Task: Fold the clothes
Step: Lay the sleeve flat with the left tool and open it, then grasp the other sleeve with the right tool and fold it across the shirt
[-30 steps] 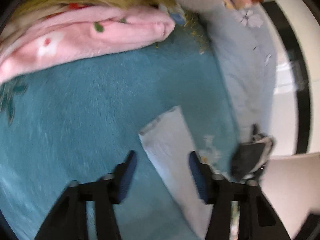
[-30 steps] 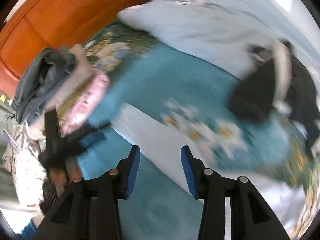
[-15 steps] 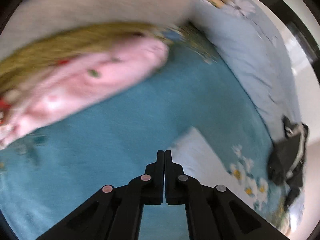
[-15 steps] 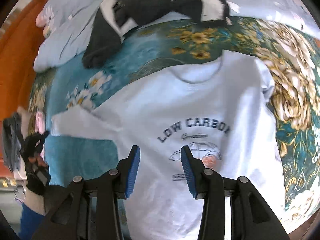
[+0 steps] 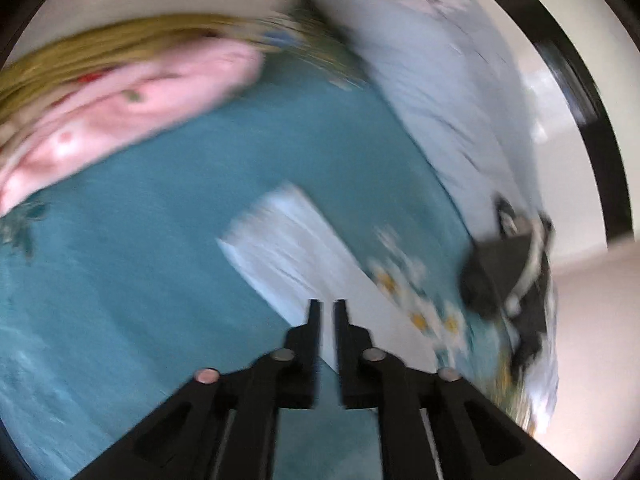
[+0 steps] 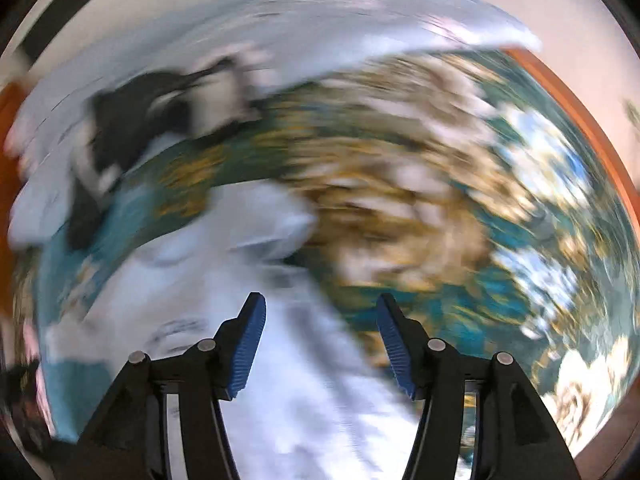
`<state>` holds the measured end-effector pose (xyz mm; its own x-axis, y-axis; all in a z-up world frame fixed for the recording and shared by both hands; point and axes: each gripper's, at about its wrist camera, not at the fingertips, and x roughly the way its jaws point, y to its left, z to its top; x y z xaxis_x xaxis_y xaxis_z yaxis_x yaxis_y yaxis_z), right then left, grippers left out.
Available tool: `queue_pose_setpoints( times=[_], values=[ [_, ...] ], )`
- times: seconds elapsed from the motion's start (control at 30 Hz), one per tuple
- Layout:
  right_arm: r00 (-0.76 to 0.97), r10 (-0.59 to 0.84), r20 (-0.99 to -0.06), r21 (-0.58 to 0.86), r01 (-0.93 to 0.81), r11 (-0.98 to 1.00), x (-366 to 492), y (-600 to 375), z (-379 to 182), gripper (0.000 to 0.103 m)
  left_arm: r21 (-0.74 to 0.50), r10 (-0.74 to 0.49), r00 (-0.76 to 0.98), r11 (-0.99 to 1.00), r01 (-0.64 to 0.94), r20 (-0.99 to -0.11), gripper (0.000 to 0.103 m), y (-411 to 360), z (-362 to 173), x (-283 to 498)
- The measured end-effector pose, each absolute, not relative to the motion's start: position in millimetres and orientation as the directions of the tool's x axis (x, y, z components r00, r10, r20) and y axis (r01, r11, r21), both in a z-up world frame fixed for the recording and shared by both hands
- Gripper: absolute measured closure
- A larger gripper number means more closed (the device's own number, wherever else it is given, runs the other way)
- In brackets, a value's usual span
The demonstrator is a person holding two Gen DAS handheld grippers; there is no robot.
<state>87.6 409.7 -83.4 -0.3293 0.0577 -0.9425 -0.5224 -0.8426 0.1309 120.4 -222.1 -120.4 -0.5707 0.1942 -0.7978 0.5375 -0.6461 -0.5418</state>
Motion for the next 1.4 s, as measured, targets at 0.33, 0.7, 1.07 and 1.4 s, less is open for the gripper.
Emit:
queue_pose_setpoints(
  times=[0.33,0.7,1.07,1.4],
  values=[
    [-0.161,-0.056,-0.985,0.142,-0.596,-0.79,129,431,-159,0.044,-0.525,0.389,-0.452,-0.821,0.226,-0.803,0.051,-63,-107,129],
    [-0.101,-0.062,-0.993,0.108,-0.563,-0.82,166,405,-163,0.101,-0.541,0.397,-0.448,-0.801,0.257,-0.801,0.05,-69,-111,131],
    [-0.104,0.513,-0.852,-0.339,-0.638,-0.692,118,512,-64,0.101,-0.514,0.356,-0.466,-0.813,0.273,-0.81,0.05,-72,-105,135],
    [-0.104,0.522,-0.847,-0.308,-0.705,-0.639,112,549,-60,0.093,-0.501,0.339,-0.45,-0.808,0.311,-0.826,0.05,-77,-110,137]
  ],
)
